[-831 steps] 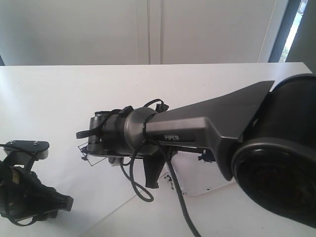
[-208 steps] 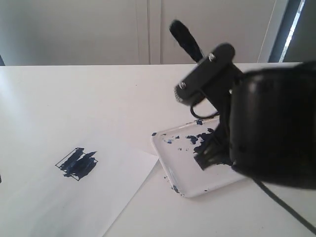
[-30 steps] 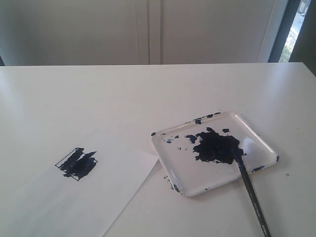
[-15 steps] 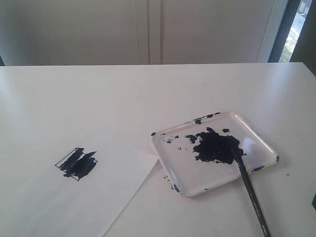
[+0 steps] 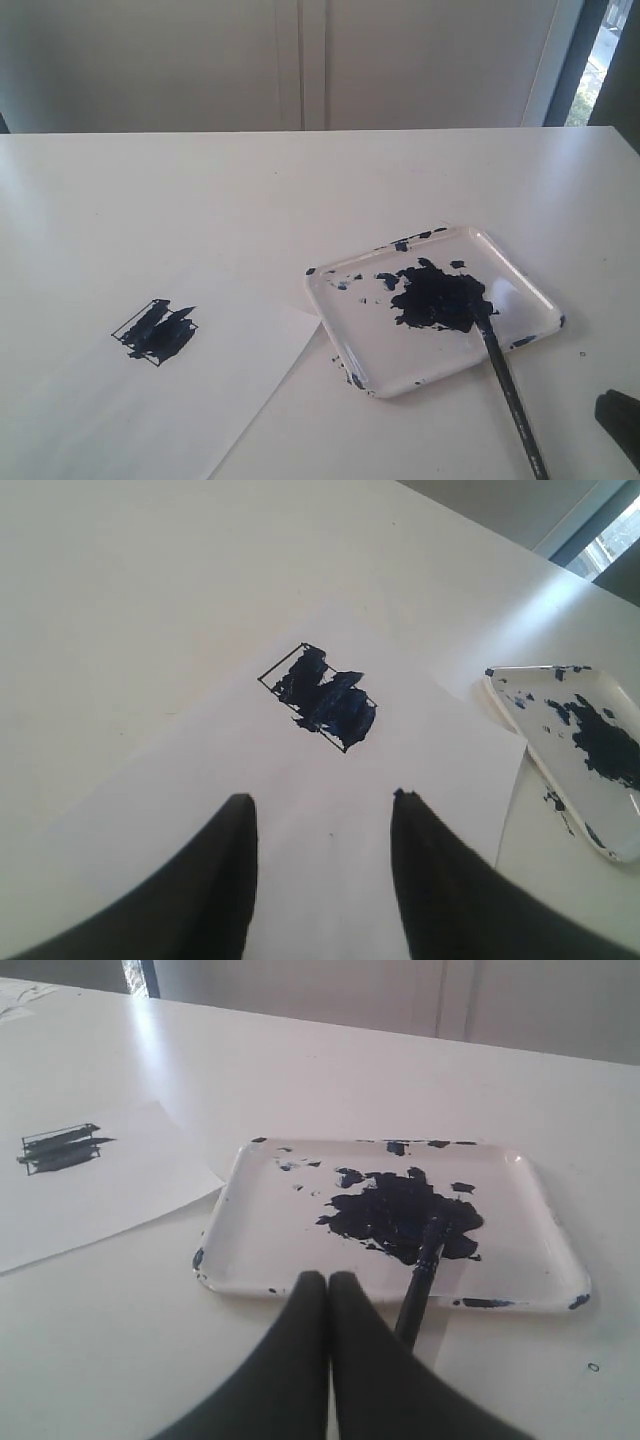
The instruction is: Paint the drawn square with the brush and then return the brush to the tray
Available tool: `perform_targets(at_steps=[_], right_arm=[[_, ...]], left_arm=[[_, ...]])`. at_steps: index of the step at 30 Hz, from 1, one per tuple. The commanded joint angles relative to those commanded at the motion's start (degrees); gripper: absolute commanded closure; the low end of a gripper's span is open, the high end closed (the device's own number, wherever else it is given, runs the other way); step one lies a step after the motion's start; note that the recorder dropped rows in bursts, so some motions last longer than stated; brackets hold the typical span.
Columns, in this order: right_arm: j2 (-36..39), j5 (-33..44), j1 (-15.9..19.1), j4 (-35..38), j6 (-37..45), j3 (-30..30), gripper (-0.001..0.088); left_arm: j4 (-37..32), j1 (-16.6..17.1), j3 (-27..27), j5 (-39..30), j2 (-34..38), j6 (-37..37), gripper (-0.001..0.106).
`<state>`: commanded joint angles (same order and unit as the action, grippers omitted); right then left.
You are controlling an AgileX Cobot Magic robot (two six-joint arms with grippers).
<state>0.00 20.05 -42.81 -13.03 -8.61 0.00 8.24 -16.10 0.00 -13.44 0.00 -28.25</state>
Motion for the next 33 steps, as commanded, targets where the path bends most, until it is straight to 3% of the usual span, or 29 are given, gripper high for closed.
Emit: perform_targets(at_steps=[3, 33], right_arm=[[0.0, 0.0, 0.0, 2.3, 4.0, 0.0, 0.0868], [0.0, 0.0, 0.0, 2.2, 3.9, 0.0, 0.0868]], left_arm=[[0.0, 0.0, 0.0, 0.0, 0.0, 0.0, 0.057], [0.0, 0.0, 0.0, -0.1, 0.0, 0.0, 0.057]])
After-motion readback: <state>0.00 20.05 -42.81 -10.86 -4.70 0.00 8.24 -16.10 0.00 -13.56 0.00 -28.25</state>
